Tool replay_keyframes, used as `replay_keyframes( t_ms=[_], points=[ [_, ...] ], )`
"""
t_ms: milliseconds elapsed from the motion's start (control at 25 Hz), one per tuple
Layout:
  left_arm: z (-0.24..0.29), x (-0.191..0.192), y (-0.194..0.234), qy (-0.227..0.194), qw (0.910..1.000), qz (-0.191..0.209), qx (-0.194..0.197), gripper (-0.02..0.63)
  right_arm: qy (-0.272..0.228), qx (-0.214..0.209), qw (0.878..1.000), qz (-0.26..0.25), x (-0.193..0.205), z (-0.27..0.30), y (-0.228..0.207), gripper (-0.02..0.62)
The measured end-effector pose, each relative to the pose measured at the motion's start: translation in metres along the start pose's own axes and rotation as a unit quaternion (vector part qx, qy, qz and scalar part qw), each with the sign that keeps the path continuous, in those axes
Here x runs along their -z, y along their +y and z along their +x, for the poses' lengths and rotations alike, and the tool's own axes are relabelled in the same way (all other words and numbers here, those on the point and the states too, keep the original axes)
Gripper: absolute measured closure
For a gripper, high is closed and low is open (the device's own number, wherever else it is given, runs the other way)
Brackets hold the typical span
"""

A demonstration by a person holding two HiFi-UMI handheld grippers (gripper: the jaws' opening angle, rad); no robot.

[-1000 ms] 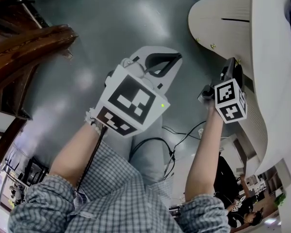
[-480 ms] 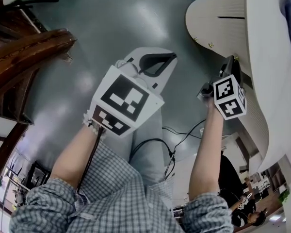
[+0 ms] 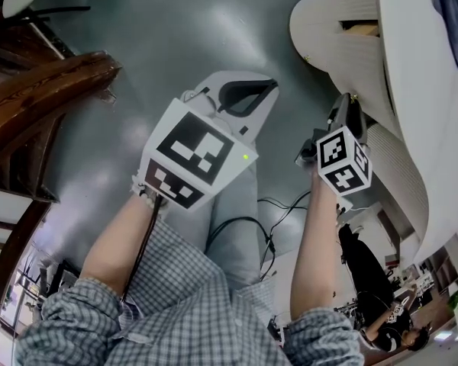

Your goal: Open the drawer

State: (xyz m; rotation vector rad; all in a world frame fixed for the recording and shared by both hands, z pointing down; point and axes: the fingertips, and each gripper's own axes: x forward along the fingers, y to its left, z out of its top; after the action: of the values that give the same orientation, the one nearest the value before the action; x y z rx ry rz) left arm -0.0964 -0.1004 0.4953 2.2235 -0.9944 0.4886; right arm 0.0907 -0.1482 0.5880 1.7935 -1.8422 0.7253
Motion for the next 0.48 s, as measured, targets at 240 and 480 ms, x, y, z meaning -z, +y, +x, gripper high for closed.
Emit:
replay_keyframes(
  t_ms=[240, 480],
  points=[
    [-0.003, 0.001, -0.014, 0.006, 0.9997, 0.003, 0.022, 0.603, 0.016, -0.012, 1.000, -0.002, 0.025, -0.025, 0.017, 0.500],
    [-0.006, 0.001, -0.029, 0.012, 0.9993, 0.003, 0.036, 0.603, 0.031, -0.017, 0.999, 0.002, 0.047, -0.050, 0.028, 0.500]
  ],
)
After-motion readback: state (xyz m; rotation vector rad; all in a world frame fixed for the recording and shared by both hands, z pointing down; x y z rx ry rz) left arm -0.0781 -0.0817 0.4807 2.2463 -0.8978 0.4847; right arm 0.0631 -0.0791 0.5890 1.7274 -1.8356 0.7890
